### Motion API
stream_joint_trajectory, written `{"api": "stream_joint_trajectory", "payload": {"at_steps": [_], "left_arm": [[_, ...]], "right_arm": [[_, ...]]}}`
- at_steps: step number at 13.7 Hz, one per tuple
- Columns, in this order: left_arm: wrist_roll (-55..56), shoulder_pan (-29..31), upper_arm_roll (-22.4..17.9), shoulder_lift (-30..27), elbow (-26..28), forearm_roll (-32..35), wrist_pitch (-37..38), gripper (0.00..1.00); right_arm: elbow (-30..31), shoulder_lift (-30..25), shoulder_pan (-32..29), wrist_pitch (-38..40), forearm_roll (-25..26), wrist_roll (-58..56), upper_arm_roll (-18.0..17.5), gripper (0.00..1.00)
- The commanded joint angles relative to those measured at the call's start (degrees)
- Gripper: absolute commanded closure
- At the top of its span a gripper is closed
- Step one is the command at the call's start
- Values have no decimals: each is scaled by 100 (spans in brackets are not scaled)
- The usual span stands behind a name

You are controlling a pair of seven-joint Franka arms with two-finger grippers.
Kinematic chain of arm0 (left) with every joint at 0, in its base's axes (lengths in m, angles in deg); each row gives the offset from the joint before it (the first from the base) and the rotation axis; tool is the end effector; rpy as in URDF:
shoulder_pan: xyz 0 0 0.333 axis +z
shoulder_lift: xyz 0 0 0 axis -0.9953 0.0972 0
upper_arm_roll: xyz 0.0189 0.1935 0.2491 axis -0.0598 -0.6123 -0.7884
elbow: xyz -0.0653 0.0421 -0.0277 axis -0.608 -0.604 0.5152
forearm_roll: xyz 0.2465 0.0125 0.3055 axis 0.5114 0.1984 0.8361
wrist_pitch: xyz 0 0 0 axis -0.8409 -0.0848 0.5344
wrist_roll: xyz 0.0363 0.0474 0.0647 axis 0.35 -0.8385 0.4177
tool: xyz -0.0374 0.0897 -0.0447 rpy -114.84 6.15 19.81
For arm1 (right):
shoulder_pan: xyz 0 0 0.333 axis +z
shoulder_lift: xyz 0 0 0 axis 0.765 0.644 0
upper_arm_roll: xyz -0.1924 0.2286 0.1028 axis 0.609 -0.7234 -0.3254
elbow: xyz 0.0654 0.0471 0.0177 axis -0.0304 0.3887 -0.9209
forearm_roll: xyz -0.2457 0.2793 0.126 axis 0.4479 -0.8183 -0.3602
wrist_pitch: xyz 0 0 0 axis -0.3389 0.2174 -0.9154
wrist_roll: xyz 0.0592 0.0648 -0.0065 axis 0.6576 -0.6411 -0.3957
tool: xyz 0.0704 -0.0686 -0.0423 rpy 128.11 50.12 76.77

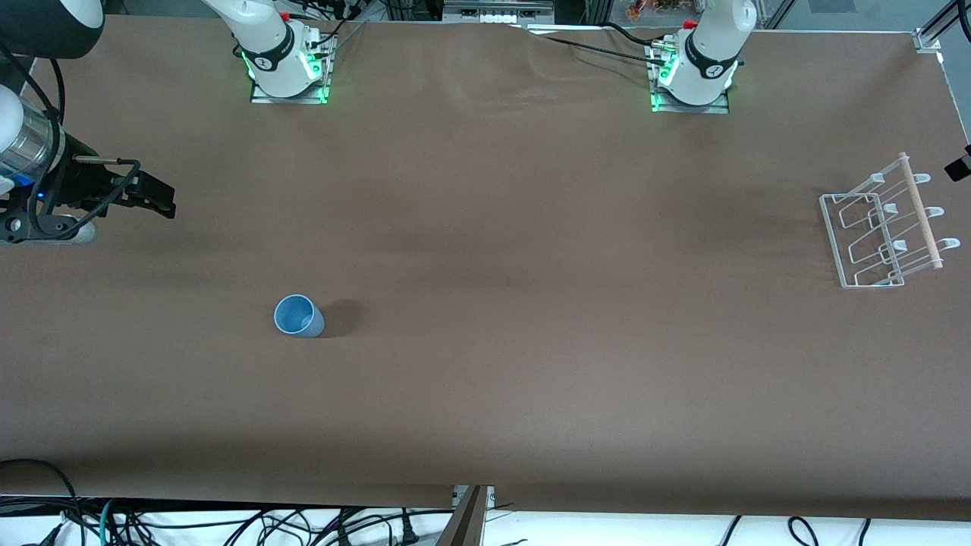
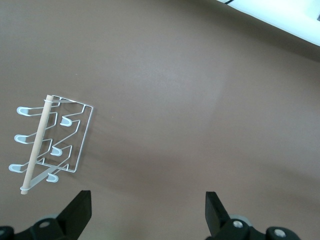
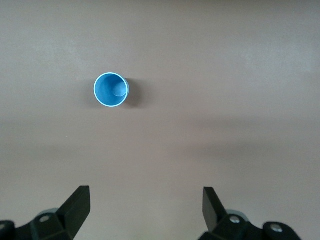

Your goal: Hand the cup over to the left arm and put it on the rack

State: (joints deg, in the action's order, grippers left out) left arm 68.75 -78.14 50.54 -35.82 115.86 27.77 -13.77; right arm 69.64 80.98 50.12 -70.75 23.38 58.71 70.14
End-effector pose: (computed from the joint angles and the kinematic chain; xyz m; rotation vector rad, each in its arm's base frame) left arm 0.5415 0.1086 0.6735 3.0081 0.5282 0.0147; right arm 0.5980 0.0604 0.5970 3.0996 0.0037 -0.0959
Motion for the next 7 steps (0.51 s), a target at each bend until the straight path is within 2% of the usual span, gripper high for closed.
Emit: {"api": "stream_joint_trajectory", "payload": {"at_steps": [1,5,7], "left_arm": [[-97,-31,1,39,34,-92,30,0],[-97,-22,9,251,-71,-48,-14,0],[-27,-39,219,242,-80,-13,-14,0]], "right_arm": [[30,-48,-100,18,-86,-52,-82,1],[21,-48,-109,44,-77,-78,-82,1],[21,-39,-109,36,-77,-78,-82,1]]}}
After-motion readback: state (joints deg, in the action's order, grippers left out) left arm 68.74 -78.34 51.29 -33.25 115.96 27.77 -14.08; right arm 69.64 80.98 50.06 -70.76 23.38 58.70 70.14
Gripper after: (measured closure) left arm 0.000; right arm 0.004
